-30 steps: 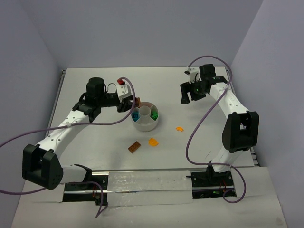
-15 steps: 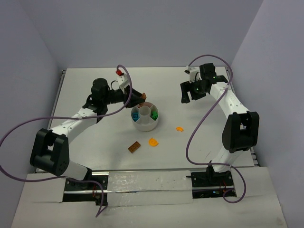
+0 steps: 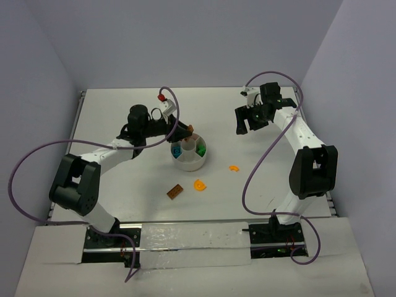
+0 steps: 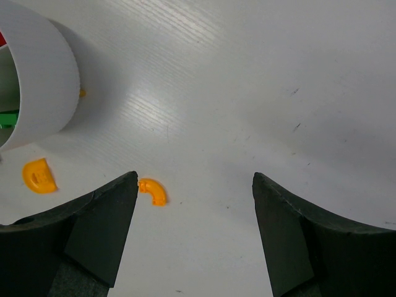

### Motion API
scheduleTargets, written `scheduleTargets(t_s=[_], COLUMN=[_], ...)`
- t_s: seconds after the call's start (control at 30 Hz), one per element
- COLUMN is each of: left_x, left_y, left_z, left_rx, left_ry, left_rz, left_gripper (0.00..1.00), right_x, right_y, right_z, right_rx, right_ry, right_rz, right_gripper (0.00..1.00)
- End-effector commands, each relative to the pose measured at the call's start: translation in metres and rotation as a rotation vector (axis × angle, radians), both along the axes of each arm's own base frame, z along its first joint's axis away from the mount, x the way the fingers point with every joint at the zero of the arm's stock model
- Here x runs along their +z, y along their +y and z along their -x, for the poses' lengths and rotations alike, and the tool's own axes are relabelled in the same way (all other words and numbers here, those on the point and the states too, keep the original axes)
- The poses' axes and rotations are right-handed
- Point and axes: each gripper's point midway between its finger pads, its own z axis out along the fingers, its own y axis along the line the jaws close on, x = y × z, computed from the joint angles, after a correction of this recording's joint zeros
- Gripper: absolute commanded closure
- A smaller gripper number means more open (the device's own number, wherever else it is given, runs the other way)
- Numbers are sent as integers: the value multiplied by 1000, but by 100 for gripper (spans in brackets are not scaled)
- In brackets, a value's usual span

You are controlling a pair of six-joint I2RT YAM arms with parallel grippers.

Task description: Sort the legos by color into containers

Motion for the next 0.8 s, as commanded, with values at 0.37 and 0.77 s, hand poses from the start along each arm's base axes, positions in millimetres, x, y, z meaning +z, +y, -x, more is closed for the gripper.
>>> scheduleTargets(t_s=[0.37, 0.77], left_x=[-17, 7], left_y=[-5, 19], left_z=[-1, 14], left_rx=[-27, 10], left_ry=[-77, -249], left_rz=[-55, -169], left_gripper=[48, 29], right_x=[15, 18], right_y=[-6, -7], right_z=[-7, -4], right_rx=[-9, -12], right_ry=[-44, -55], right_rz=[16, 20], right_gripper=[18, 18])
